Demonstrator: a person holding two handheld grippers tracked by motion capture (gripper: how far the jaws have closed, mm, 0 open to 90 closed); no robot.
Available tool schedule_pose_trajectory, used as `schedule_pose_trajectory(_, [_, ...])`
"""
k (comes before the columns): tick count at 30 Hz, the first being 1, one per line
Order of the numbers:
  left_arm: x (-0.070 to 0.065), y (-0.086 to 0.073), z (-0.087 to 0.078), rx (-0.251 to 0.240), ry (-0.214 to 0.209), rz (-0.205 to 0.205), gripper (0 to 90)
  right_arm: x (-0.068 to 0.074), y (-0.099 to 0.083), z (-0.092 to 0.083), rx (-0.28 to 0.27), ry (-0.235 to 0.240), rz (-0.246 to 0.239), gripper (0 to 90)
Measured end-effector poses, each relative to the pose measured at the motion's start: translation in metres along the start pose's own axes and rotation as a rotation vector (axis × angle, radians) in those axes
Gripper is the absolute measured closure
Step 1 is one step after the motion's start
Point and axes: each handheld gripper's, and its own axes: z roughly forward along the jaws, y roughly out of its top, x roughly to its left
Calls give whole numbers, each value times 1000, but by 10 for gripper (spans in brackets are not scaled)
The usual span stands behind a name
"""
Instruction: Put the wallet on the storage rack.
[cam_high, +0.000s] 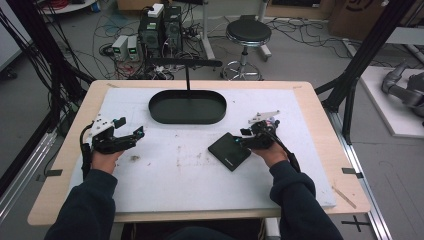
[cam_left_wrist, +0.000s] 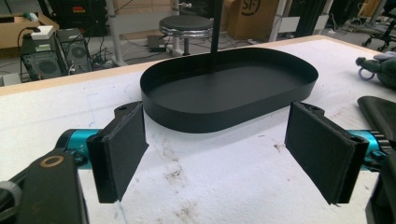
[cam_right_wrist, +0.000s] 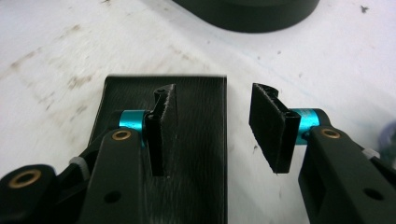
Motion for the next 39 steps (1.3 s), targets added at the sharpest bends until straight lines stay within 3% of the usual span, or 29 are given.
schedule_pose_trajectory(2, [0, 0, 0, 5, 1, 4, 206, -3, -9, -1, 17, 15, 24, 549])
schedule_pose_trajectory(3, [0, 0, 0, 4, 0, 3, 207, -6, -20, 3, 47, 52, 62, 573])
schedule_pose_trajectory(5, [0, 0, 0, 4, 0, 4, 208, -6, -27, 9, 62, 73, 65, 608])
schedule_pose_trajectory(8, [1, -1, 1, 4, 2, 2, 208, -6, -28, 10, 61, 74, 50, 620])
schedule_pose_trajectory(12, [0, -1, 1, 10, 0, 5, 208, -9, -28, 9, 56, 72, 75, 722])
schedule_pose_trajectory(14, [0, -1, 1, 10, 1, 6, 208, -10, -28, 9, 54, 73, 61, 686])
schedule_pose_trajectory(16, [0, -1, 1, 7, 2, 3, 208, -7, -28, 10, 56, 42, 44, 649])
schedule_pose_trajectory(25, [-1, -1, 2, 13, -3, 10, 209, -10, -29, 10, 58, 89, 104, 764])
schedule_pose_trajectory(29, [-1, -1, 1, 9, -1, 7, 209, -7, -28, 10, 60, 30, 69, 651])
schedule_pose_trajectory(30, [-1, -1, 1, 9, -2, 6, 209, -8, -28, 11, 56, 56, 67, 710])
schedule_pose_trajectory(36, [-1, -1, 2, 13, -2, 10, 209, -8, -27, 9, 55, 70, 86, 802])
schedule_pose_trajectory(39, [0, -1, 1, 7, 2, 6, 209, -3, -23, 0, 8, 46, 40, 829])
